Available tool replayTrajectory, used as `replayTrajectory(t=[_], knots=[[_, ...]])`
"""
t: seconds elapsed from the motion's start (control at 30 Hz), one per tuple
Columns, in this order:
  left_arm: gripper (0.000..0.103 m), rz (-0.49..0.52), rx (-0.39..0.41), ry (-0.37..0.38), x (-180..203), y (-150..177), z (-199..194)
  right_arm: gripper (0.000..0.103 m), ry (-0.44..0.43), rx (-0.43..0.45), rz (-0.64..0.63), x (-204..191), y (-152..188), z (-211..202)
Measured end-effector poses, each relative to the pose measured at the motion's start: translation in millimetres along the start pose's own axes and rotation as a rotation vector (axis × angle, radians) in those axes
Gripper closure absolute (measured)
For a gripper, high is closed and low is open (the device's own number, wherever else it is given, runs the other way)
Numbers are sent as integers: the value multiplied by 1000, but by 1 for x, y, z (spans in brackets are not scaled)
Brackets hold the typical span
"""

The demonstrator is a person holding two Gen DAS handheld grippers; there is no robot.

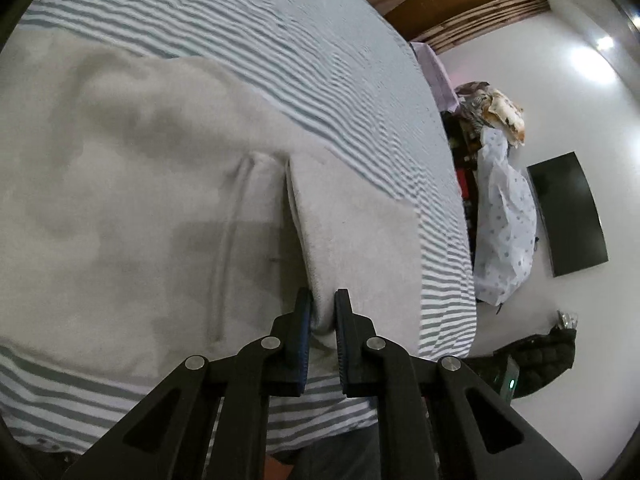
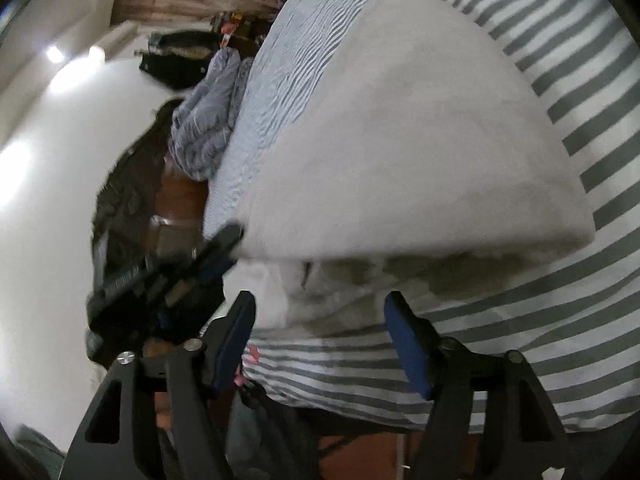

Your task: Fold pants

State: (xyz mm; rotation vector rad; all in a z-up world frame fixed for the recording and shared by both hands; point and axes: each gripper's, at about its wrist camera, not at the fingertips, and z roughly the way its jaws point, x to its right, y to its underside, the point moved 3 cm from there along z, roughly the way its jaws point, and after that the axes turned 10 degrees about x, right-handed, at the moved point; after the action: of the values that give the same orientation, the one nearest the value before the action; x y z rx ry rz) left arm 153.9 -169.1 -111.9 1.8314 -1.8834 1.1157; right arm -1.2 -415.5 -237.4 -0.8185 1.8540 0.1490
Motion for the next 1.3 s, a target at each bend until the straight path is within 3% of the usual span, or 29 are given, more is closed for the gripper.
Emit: replayTrajectory(t=[0.2,0.63,0.7,1.0,1.2,1.3], knots=[[91,-23,-6,-77,-43,11,12,35,35,67,107,23,-13,-5],[85,-15,-125,-64,-43,26,12,35,26,22,40,6,-12,-1],[79,-53,-118,-65,-44,26,16,35,20,13,45,5,-10,3],[78,-141,-103,7,-62,25,9,35,-70,-34,119,-3,0,28],[53,-148,-88,72,-56,27,6,35,-81,-90,134,-5,15,49],[48,-153,-94,59,-52,26,11,35,-70,-80,140,-5,15,55]])
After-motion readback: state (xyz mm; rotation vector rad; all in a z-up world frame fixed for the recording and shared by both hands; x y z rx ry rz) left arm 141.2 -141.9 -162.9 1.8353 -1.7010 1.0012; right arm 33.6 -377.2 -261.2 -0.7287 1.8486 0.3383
